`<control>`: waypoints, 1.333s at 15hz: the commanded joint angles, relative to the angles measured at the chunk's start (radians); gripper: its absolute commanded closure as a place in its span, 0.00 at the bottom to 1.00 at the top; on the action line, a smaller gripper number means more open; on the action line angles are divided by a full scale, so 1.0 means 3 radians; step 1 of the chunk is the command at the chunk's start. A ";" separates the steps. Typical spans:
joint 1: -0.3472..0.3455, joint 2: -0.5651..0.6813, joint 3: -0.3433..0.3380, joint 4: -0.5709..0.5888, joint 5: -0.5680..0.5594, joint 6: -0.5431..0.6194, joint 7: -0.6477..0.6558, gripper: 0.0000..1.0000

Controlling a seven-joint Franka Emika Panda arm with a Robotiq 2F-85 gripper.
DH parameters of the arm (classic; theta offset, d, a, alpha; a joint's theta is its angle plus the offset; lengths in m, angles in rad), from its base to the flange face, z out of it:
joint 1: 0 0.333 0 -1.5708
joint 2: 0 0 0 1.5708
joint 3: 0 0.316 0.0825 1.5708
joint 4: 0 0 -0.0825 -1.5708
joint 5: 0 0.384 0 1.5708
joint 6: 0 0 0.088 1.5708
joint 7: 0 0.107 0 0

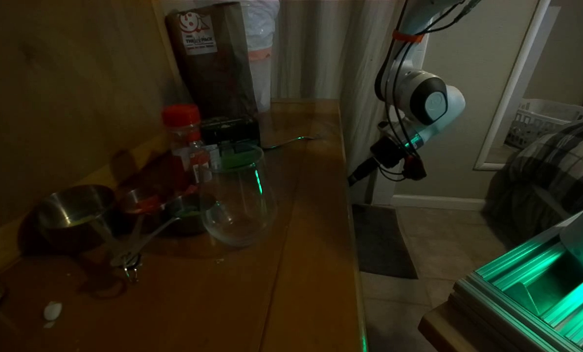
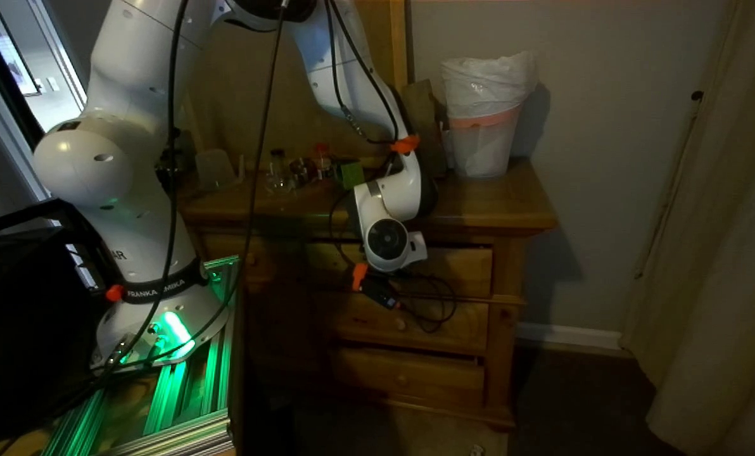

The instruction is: Open the top right drawer, remove the brown packet from the drawer and put it on the dresser

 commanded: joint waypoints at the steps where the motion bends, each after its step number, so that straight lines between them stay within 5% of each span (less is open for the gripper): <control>1: -0.0011 0.0228 -0.0003 0.0197 0.0138 -0.0068 -0.0105 0.00; 3: -0.0007 0.0303 0.0000 0.0258 0.0143 -0.0087 -0.0095 0.00; 4: -0.0004 0.0333 0.0000 0.0281 0.0146 -0.0090 -0.0097 0.23; 8: 0.0001 0.0424 0.0000 0.0360 0.0149 -0.0096 -0.0101 0.48; 10: -0.0001 0.0456 -0.0002 0.0391 0.0142 -0.0101 -0.0093 0.11; 14: -0.0006 0.0487 0.0002 0.0426 0.0146 -0.0122 -0.0104 0.00; 15: -0.0007 0.0493 0.0002 0.0435 0.0148 -0.0130 -0.0112 0.00; 16: -0.0012 0.0496 -0.0001 0.0441 0.0142 -0.0145 -0.0118 0.25; 18: -0.0013 0.0494 -0.0007 0.0443 0.0140 -0.0158 -0.0143 0.27; 20: -0.0014 0.0490 -0.0017 0.0441 0.0130 -0.0158 -0.0171 0.40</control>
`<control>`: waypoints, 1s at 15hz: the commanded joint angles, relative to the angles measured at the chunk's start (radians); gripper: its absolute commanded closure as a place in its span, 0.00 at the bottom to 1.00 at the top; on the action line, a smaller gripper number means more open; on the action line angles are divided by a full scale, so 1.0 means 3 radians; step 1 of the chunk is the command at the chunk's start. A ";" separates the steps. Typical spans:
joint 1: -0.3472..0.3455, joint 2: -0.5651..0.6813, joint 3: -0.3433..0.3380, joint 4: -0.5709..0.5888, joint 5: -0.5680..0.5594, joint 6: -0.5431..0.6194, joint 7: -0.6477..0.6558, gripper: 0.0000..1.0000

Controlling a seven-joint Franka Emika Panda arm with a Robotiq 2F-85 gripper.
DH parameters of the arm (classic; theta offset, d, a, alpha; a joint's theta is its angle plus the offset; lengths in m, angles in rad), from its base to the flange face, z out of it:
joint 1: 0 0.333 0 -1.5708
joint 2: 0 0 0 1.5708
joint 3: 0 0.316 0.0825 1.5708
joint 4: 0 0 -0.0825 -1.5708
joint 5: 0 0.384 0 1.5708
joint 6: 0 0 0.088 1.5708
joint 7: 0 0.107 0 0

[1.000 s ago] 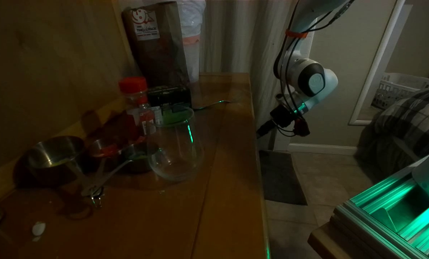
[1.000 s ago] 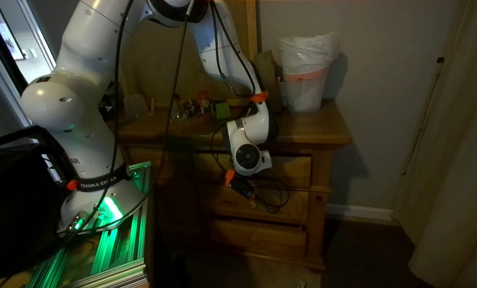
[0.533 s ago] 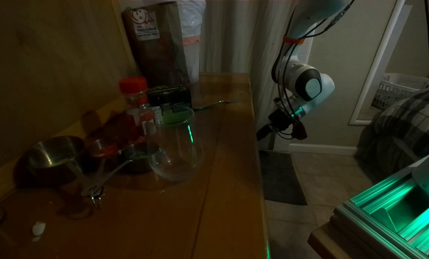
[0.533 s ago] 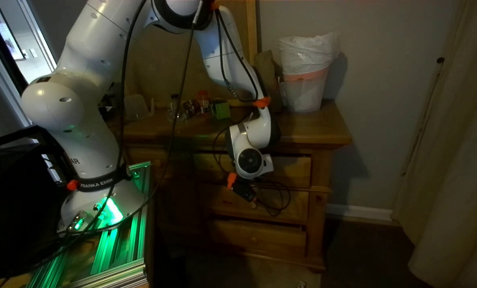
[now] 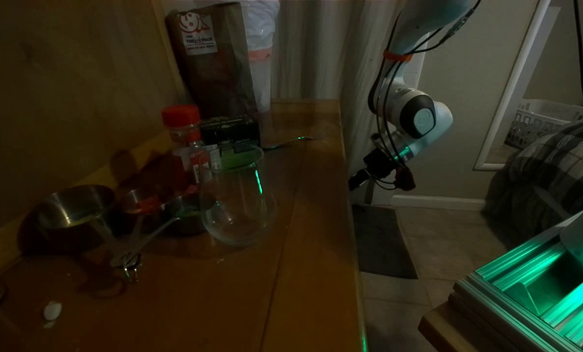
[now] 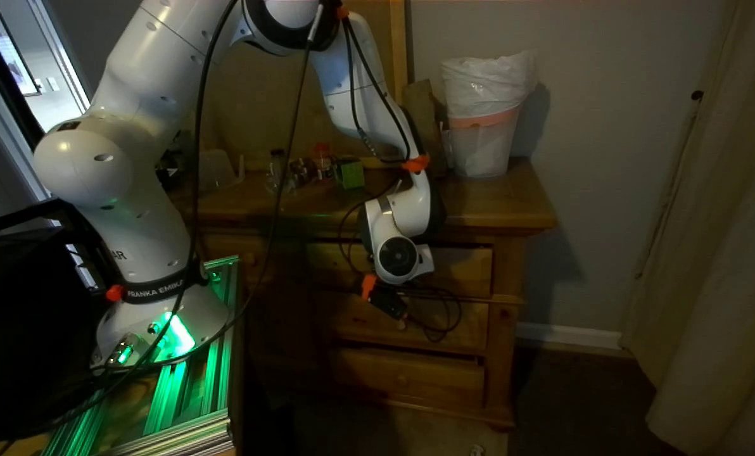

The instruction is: Open the top right drawer, remove the brown packet from the drawer and put it on the dresser

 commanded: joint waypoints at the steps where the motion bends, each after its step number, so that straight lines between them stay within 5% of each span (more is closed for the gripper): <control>1: -0.0012 0.0052 -0.0020 0.0054 0.0087 -0.0054 -0.0148 0.49; 5: 0.0013 -0.0014 -0.0076 -0.0011 0.0033 0.0035 -0.0141 0.75; 15: 0.0030 -0.0286 -0.0252 -0.0321 0.0000 0.0322 -0.0033 0.76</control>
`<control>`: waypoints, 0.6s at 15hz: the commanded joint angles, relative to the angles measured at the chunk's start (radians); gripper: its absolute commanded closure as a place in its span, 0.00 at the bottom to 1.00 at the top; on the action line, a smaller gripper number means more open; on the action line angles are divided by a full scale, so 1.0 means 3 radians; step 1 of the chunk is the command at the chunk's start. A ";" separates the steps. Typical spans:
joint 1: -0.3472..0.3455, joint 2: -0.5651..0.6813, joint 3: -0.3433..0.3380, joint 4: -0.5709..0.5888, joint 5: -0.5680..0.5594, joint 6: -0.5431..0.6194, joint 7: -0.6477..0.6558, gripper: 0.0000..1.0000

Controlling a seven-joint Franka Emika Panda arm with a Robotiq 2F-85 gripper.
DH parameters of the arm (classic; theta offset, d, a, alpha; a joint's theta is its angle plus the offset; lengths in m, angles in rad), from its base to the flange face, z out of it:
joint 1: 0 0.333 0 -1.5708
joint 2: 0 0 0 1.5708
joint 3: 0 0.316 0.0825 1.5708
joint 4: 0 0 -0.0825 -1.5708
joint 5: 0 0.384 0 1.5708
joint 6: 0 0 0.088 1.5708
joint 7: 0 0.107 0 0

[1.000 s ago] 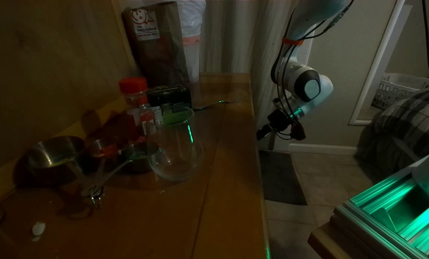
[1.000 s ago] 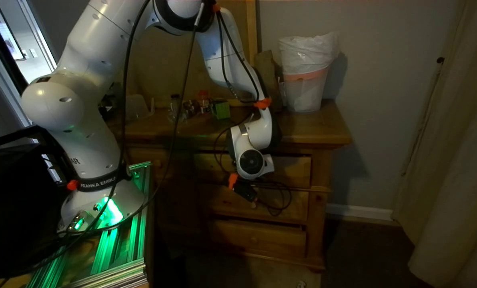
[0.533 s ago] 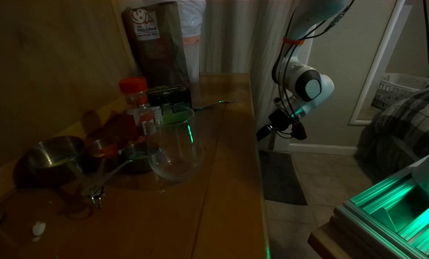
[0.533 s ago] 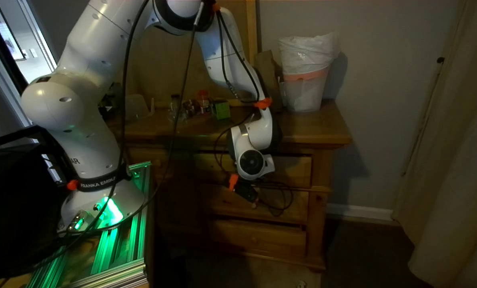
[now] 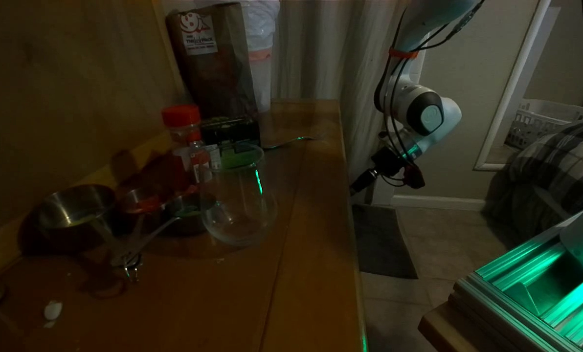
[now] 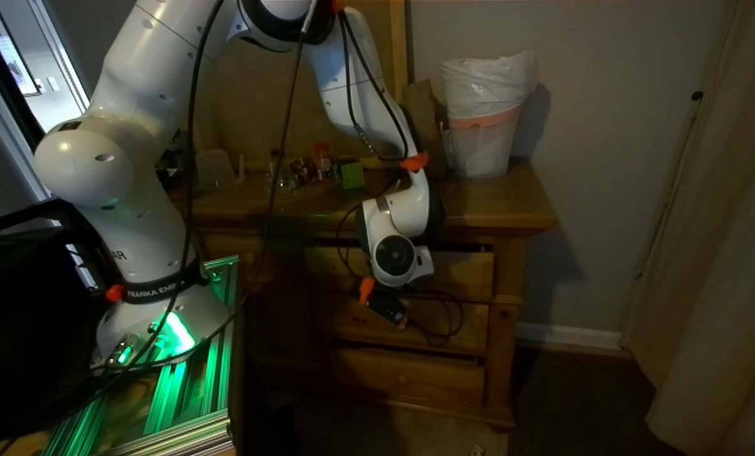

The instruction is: Open the top right drawer, remove the brown packet from the drawer and put it on the dresser

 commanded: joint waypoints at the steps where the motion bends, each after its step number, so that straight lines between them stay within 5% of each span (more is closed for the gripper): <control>1: -0.0005 -0.0214 -0.0162 -0.0222 0.0018 0.0271 0.0035 0.76; 9: -0.0048 -0.0432 -0.0314 -0.0449 -0.0106 0.0572 0.0104 0.76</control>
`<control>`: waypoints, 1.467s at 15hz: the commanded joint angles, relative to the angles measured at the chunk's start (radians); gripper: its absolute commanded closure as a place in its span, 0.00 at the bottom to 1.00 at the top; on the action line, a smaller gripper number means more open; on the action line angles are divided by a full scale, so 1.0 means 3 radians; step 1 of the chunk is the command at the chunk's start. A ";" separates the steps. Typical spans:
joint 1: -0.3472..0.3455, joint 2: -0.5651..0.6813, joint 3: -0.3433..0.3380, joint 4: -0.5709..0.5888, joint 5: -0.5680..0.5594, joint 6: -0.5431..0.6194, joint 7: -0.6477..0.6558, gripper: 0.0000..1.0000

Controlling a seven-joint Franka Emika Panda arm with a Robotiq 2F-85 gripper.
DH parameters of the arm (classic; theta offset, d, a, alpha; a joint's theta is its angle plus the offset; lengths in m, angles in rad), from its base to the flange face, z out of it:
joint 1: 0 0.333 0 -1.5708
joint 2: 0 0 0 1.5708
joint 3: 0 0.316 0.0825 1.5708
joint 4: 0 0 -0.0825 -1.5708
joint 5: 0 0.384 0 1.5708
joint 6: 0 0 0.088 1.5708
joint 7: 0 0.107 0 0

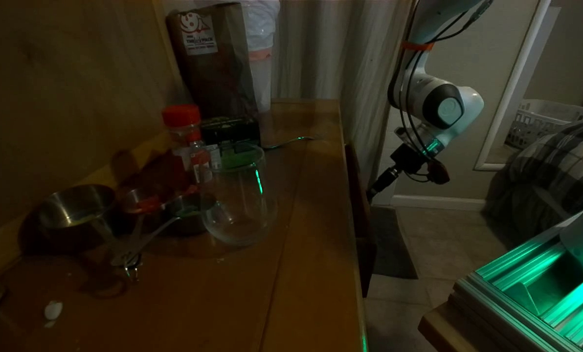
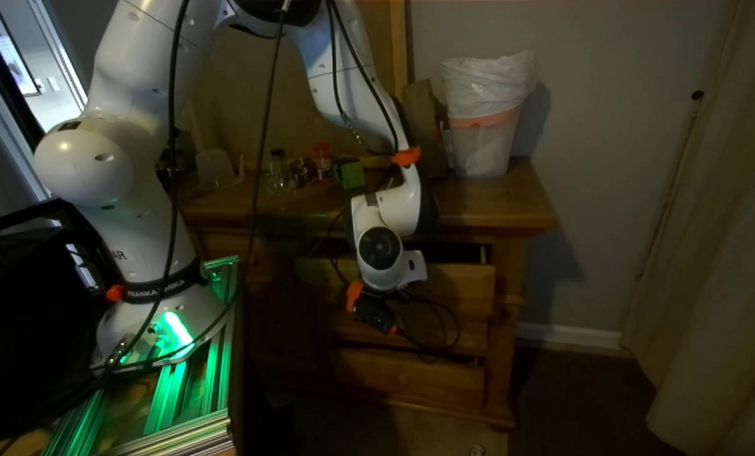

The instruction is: Open the top right drawer, remove the brown packet from the drawer and put it on the dresser

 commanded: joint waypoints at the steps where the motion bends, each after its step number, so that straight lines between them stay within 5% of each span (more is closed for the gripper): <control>1: -0.0055 -0.0194 -0.0180 -0.0098 -0.0115 0.0248 0.0079 0.76; 8: -0.0206 -0.0337 -0.0379 -0.0143 -0.0270 0.0568 0.0121 0.76; 9: -0.0245 -0.0350 -0.0377 -0.0136 -0.0315 0.0567 0.0136 0.26; 14: -0.0309 -0.0493 -0.0296 -0.0203 -0.0570 0.0525 0.0167 0.01; 22: -0.0255 -0.0611 -0.0019 -0.0211 -0.0810 0.0515 0.0218 0.00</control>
